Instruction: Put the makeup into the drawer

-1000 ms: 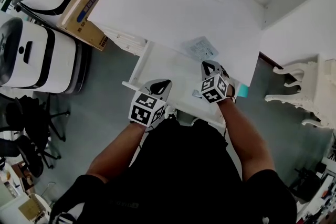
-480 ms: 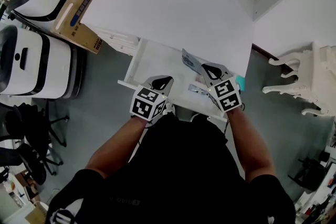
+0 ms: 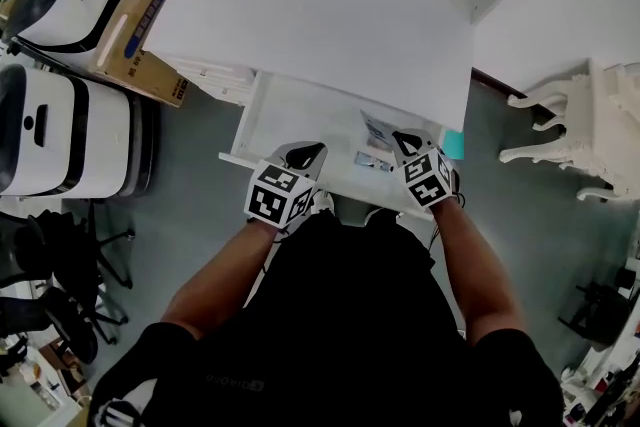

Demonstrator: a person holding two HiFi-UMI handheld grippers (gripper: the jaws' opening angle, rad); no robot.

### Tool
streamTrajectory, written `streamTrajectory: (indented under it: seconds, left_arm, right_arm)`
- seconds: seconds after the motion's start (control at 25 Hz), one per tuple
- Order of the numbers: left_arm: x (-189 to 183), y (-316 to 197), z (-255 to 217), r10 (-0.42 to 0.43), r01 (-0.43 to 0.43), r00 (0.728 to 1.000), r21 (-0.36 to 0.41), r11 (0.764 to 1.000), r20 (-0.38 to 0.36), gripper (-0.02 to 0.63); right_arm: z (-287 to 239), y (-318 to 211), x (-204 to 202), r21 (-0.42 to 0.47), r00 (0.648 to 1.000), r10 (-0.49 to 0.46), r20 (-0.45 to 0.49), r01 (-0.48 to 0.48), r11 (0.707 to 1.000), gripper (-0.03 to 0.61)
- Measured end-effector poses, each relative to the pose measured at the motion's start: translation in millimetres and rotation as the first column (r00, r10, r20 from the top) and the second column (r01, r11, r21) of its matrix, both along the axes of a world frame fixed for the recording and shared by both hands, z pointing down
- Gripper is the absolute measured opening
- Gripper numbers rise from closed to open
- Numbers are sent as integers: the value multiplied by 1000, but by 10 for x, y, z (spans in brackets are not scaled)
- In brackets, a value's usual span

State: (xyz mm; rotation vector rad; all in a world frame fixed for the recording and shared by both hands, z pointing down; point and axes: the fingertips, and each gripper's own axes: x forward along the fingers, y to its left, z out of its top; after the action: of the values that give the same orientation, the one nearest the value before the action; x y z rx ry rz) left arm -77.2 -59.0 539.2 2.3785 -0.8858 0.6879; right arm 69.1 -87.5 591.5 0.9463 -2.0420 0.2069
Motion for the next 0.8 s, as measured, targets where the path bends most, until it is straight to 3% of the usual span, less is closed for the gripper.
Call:
streamTrajectory:
  seconds: [0.24, 0.36, 0.52, 0.8]
  left_arm:
    - [-20, 19, 20, -8, 8, 1000, -5, 1000, 3, 11]
    - [-35, 22, 42, -15, 15, 1000, -10, 1000, 2, 11]
    - [-15, 27, 41, -12, 12, 1000, -12, 1000, 3, 11]
    - [30, 16, 41, -4, 4, 1000, -14, 1000, 5, 11]
  right_arm:
    - [120, -112, 321, 66, 992, 71, -106, -64, 996, 29]
    - [168, -141, 376, 97, 984, 60, -167, -44, 994, 29]
    - [390, -33, 315, 51, 978, -5, -207, 16, 999, 29]
    - [737, 261, 73, -75, 982, -89, -167, 77, 994, 29]
